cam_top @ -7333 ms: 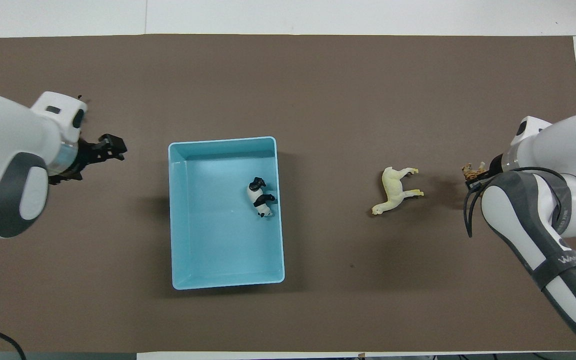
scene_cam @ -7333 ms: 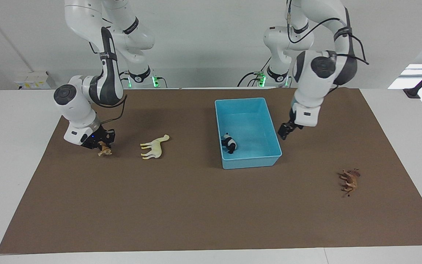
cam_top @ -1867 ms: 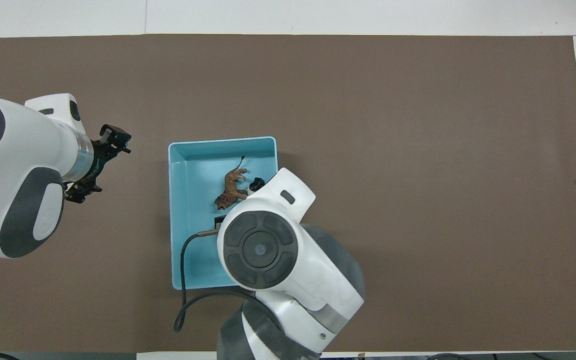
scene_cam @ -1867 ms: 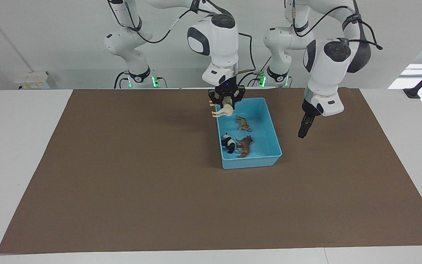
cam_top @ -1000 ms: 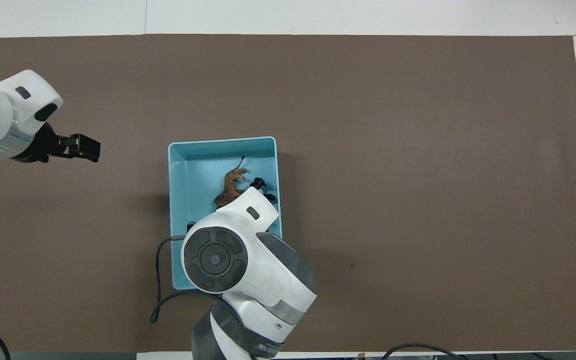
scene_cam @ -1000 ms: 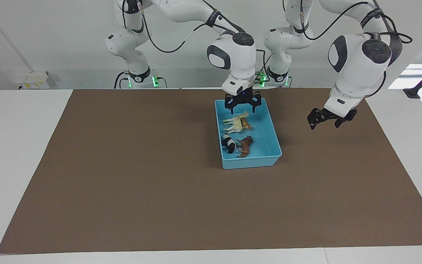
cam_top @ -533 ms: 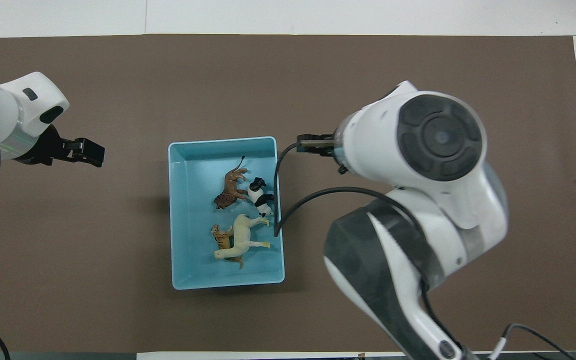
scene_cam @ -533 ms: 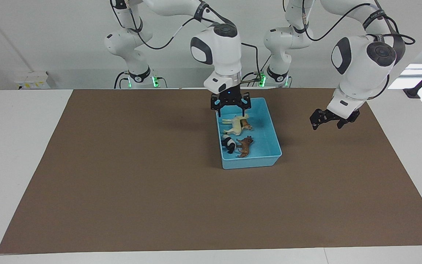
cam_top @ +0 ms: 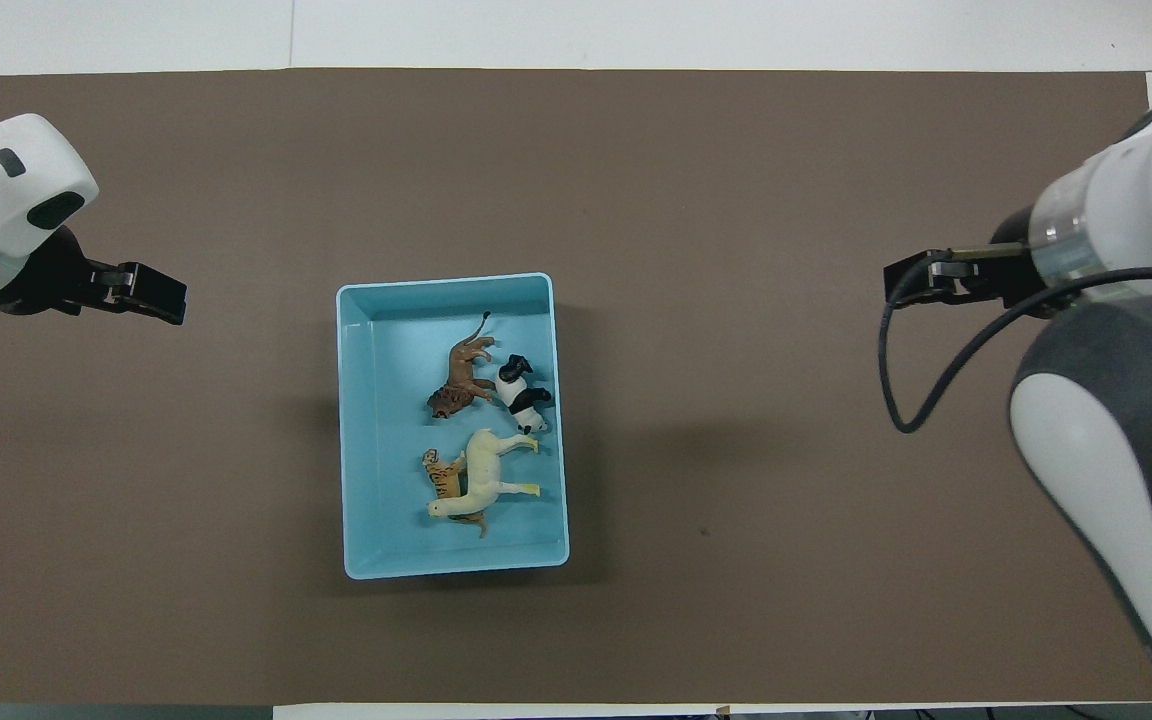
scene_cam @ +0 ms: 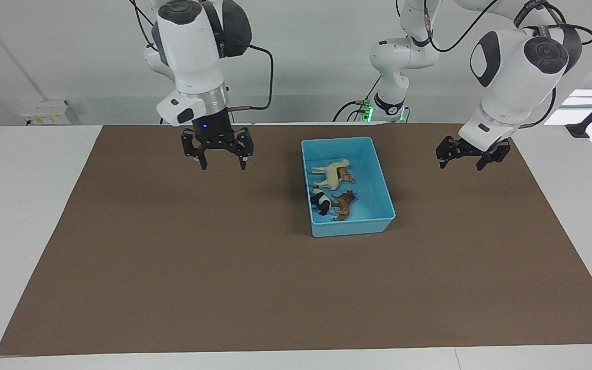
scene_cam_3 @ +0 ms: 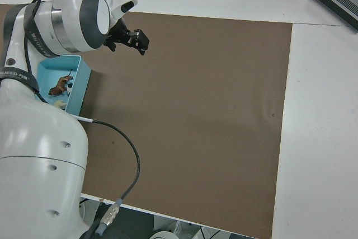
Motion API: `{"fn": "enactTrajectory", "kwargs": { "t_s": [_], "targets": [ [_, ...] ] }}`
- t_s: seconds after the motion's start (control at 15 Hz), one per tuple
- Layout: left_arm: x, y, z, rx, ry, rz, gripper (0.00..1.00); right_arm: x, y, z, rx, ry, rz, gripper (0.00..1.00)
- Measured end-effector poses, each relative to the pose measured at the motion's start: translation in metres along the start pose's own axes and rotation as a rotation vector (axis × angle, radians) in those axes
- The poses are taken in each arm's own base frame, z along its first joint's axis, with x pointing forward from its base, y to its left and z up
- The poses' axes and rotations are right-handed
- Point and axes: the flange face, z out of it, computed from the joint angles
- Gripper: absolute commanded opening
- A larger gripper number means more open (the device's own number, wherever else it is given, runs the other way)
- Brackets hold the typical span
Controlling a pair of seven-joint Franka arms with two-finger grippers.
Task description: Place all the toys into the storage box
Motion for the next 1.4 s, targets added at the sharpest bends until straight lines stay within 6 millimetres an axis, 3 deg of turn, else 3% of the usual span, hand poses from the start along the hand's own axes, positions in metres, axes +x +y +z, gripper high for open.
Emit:
{"fn": "enactTrajectory", "kwargs": {
  "t_s": [0.27,0.4,0.67,1.0,1.4],
  "targets": [
    [0.0,-0.005,0.0,-0.002,0.0,-0.012,1.0,-0.013,0.071,-0.012,-0.001,-0.023,0.042,1.0],
    [0.0,-0.004,0.0,-0.002,0.001,-0.01,1.0,-0.022,0.097,-0.023,0.0,-0.015,0.064,1.0],
    [-0.003,-0.003,-0.006,-0.001,0.011,-0.011,1.0,-0.037,0.105,-0.034,-0.004,-0.046,0.081,1.0],
    [-0.011,-0.008,-0.022,0.003,0.039,-0.022,1.0,-0.034,0.122,-0.044,-0.004,-0.023,0.033,1.0],
    [-0.011,-0.008,-0.023,0.004,0.041,-0.022,1.0,-0.032,0.121,-0.052,-0.005,-0.005,0.026,1.0]
  ]
}}
